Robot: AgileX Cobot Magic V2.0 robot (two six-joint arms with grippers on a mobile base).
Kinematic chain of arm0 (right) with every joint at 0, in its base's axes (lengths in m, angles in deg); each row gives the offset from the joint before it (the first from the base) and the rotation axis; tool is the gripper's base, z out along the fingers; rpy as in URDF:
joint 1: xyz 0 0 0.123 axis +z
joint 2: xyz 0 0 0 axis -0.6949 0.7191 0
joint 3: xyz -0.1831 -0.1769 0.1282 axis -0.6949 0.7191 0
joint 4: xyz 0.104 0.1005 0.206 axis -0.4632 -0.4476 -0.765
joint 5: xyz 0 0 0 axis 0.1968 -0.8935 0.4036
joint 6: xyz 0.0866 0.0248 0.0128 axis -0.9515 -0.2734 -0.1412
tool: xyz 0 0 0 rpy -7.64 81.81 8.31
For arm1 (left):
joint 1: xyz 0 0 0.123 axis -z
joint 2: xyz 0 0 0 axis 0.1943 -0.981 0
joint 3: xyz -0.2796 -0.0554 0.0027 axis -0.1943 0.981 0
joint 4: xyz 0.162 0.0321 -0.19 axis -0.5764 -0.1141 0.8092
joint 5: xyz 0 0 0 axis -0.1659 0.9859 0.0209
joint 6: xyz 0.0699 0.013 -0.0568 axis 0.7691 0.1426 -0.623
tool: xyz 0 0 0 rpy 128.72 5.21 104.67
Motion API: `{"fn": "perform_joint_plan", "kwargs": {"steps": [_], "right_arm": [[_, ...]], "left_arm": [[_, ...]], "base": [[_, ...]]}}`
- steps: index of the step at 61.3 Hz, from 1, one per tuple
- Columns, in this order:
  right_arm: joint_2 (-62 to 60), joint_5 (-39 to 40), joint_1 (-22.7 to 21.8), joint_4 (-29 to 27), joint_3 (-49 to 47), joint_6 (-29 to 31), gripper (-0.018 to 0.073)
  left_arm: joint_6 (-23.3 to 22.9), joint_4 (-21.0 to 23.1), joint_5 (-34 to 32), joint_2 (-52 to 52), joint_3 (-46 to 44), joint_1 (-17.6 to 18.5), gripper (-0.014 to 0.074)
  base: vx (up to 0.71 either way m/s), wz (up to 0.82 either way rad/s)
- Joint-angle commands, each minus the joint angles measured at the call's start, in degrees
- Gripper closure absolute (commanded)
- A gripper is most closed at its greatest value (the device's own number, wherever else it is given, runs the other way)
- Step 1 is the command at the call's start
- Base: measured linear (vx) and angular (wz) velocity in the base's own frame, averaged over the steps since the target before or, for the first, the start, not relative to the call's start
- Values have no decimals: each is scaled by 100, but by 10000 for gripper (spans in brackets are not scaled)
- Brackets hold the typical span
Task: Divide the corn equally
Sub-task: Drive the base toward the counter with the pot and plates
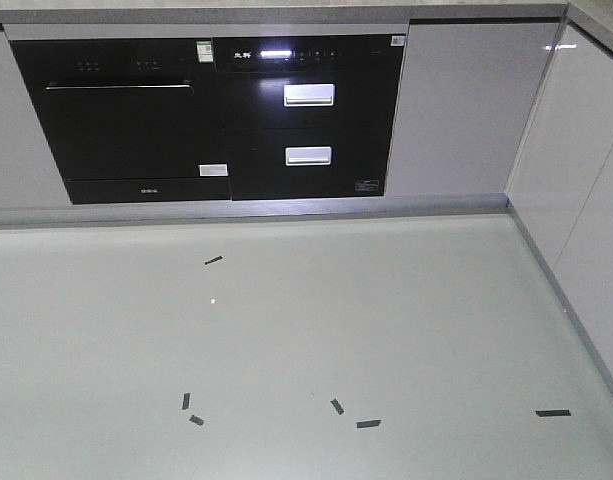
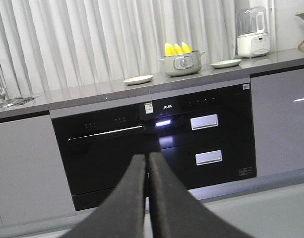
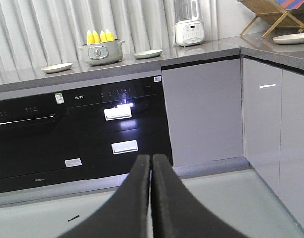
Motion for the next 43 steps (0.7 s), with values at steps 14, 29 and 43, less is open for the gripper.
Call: {"fn": "perform_joint_plan", "kwargs": {"steps": [14, 29, 43], "right_arm": [[29, 457, -36, 35, 43, 38, 564], [29, 457, -36, 35, 43, 38, 564], [29, 457, -36, 35, 43, 38, 564]], "left_arm": [[-19, 11, -433, 93, 16, -7, 603], [-19, 11, -433, 93, 16, -7, 603], [-19, 11, -433, 93, 16, -7, 603]], "base": [[0, 0], [0, 0], [0, 0]]}}
